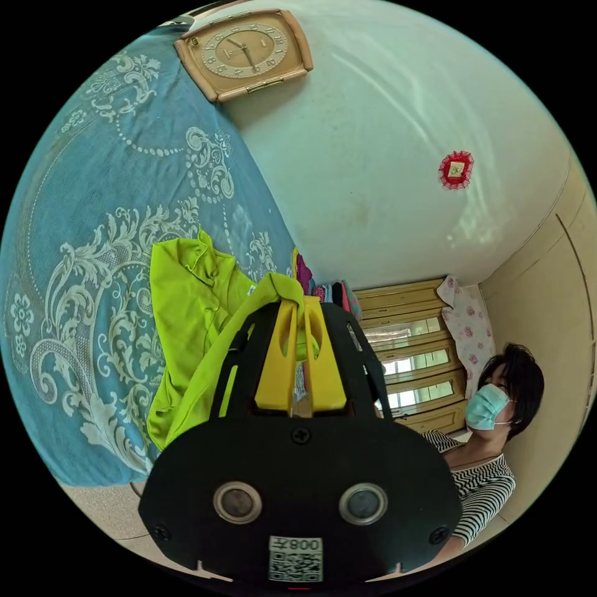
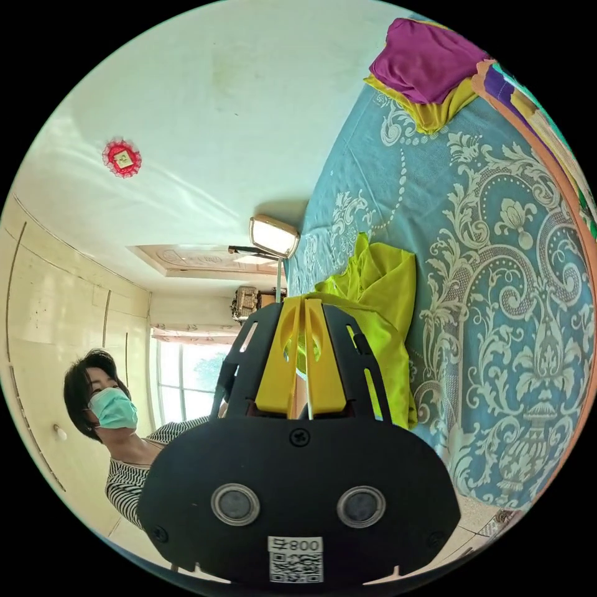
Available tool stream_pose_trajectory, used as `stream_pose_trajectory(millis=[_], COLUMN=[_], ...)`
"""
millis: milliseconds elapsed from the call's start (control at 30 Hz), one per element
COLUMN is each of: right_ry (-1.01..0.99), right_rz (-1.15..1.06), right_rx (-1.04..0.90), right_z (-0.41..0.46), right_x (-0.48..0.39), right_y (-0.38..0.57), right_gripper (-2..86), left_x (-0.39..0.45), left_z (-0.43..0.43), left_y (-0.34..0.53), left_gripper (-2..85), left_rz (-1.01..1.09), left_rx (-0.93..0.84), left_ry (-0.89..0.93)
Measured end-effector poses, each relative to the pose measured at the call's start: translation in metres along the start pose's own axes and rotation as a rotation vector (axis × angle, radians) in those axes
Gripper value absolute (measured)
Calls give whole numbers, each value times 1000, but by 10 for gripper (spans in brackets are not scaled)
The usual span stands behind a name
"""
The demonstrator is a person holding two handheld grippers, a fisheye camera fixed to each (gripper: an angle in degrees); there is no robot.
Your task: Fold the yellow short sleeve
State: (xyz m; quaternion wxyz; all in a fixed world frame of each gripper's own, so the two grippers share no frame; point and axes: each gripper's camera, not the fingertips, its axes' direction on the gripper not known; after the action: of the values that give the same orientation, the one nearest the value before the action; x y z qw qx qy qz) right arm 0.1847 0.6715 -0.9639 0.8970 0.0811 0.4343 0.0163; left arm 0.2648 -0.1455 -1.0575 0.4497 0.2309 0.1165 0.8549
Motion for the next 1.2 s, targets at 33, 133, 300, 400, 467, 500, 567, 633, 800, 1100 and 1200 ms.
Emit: stream_pose_trajectory(millis=[33, 133, 300, 400, 467, 500, 567, 633, 800, 1100, 1200], right_ry=[15, 42, 76, 96, 91, 86, 66, 56, 147, 510, 652], right_rz=[19, 57, 122, 150, 154, 157, 158, 137, 22, -259, -268], right_rx=[-3, -17, -22, -16, 5, 12, 53, 84, 79, -119, -102], right_z=[7, 24, 44, 54, 61, 62, 67, 71, 98, 201, 211], right_x=[3, 10, 19, 18, 12, 10, 0, -12, -64, -172, -192], right_y=[-20, -67, -127, -156, -176, -180, -197, -208, -225, -249, -248], right_gripper=[6, 6, 8, 11, 15, 16, 19, 19, 14, 13, 28], left_x=[-13, -48, -106, -137, -157, -161, -171, -175, -179, -177, -162], left_z=[13, 47, 99, 125, 143, 147, 162, 174, 228, 353, 380], left_y=[-15, -49, -90, -108, -120, -123, -131, -134, -132, -124, -123], left_gripper=[20, 23, 30, 41, 48, 50, 53, 54, 52, 71, 78], left_rz=[-10, -40, -90, -118, -128, -127, -115, -96, -25, 82, 178], left_rx=[-1, -3, -3, 26, 45, 54, 80, 96, 1, -187, -224], left_ry=[-14, -54, -120, -149, -154, -159, -174, -182, -160, -249, -413])
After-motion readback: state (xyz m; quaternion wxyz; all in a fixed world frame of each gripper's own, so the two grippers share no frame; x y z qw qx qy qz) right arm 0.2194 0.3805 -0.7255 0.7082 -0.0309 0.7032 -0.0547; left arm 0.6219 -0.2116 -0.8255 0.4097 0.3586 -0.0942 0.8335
